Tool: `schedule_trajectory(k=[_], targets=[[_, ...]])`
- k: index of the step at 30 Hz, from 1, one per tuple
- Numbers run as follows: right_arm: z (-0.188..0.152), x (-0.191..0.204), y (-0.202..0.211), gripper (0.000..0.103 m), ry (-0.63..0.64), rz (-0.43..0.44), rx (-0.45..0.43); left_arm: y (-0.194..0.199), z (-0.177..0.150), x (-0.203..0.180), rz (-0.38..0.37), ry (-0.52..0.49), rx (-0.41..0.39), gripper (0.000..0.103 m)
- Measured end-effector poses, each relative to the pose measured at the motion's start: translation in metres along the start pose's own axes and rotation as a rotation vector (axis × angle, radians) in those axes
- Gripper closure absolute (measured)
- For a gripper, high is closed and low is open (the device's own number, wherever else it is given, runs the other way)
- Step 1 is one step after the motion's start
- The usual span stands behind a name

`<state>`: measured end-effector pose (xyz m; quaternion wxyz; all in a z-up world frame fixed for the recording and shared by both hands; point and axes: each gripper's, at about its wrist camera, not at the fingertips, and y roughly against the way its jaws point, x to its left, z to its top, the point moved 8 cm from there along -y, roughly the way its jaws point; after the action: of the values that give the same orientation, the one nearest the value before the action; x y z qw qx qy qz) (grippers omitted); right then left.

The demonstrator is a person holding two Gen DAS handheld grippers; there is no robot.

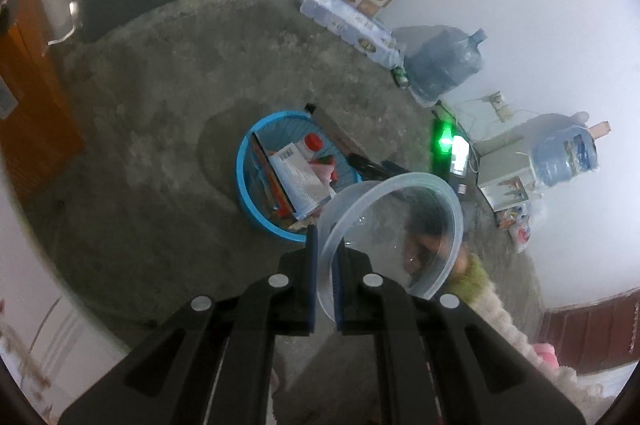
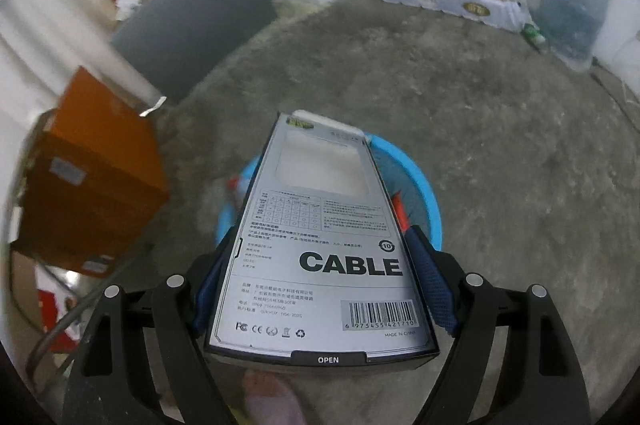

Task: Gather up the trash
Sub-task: 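Carry the CABLE box and clear cup over the blue wastebasket, then open both tools over the wastebasket to drop the box and cup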

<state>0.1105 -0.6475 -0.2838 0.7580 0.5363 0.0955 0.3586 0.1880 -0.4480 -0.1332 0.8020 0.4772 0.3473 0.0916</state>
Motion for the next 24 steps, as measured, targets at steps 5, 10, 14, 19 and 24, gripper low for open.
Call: schedule_trajectory(k=[5,10,14,19,24], targets=[[-0.025,-0.03,-0.06,0.016,-0.05,-0.077,0.124,-0.033,0.008,0.009,0.008,0.048,0.055,0.097],[-0.034,-0.053,-0.025,0.015,-0.194,-0.006,0.043,-0.069,0.025,0.011,0.036,0.058,0.102,0.097],[-0.044,-0.07,0.02,0.015,-0.315,0.057,-0.031,-0.098,0.039,0.011,0.05,0.083,0.138,0.097],[-0.069,-0.071,0.063,0.014,-0.394,0.112,-0.084,-0.148,0.066,0.004,0.088,0.132,0.187,0.097],[-0.094,-0.066,0.063,0.014,-0.41,0.117,-0.049,-0.191,0.089,0.01,0.238,0.069,0.166,0.097]])
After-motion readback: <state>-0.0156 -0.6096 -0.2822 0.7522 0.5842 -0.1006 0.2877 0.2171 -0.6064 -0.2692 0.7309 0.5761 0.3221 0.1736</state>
